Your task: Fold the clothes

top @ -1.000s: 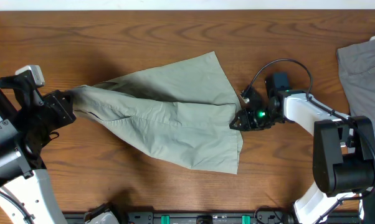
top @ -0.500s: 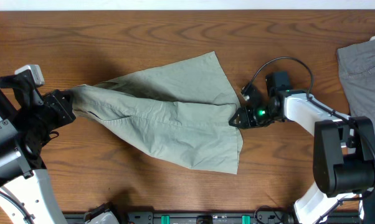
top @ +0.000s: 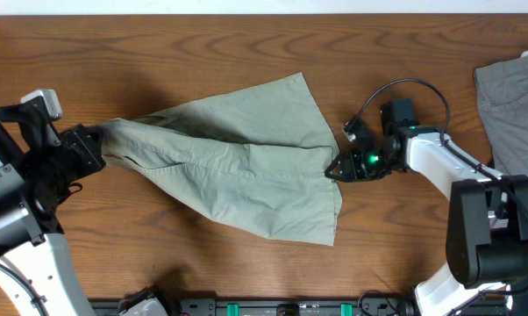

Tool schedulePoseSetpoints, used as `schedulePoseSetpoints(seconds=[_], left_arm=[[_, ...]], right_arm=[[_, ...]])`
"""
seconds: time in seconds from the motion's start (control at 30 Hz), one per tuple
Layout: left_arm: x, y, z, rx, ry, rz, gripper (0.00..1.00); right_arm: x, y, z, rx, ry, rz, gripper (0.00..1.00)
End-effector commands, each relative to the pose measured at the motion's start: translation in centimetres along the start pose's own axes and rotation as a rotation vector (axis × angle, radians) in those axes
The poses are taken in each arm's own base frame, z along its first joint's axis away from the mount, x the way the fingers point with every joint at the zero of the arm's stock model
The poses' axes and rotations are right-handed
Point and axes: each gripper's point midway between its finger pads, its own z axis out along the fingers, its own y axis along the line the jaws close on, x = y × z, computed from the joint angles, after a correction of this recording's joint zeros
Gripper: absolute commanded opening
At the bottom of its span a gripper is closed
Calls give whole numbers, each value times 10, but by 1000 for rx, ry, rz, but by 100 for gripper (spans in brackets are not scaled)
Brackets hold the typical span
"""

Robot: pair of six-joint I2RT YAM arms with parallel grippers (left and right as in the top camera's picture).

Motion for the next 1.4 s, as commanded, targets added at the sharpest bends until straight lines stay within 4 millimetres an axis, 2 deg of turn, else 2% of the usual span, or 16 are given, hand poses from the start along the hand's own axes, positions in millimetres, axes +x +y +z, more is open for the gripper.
schedulePoseSetpoints(seconds=[0.0,0.1,0.2,0.33,0.67,0.9,1.0,1.1,1.23,1.37], left_arm=[[-10,-2,-5,-6,-31,17,6],[-10,-2,-5,-6,-31,17,6],[-10,-2,-5,-6,-31,17,6],[-10,-2,-5,-6,-31,17,6],[-10,-2,-5,-6,-31,17,6],[-10,-2,-5,-5,-30,16,6],[-10,-2,-5,-5,-30,17,6],[-10,-2,-6,-5,-30,17,6],[-10,-2,-6,-5,-30,16,6],[-10,-3,-7,-4,-35,19,6]], right_arm=[[3,11,4,2,14,-21,44],[5,14,8,15,29,-34,43],[7,0,11,122,38,3,43],[6,-7,10,171,34,-2,42],[6,6,16,125,39,-25,35],[5,13,20,118,38,-31,18],[5,13,20,117,37,-28,6],[3,12,18,118,26,-19,1],[-9,17,2,114,-33,-34,1],[-30,33,-37,115,-165,-82,1]])
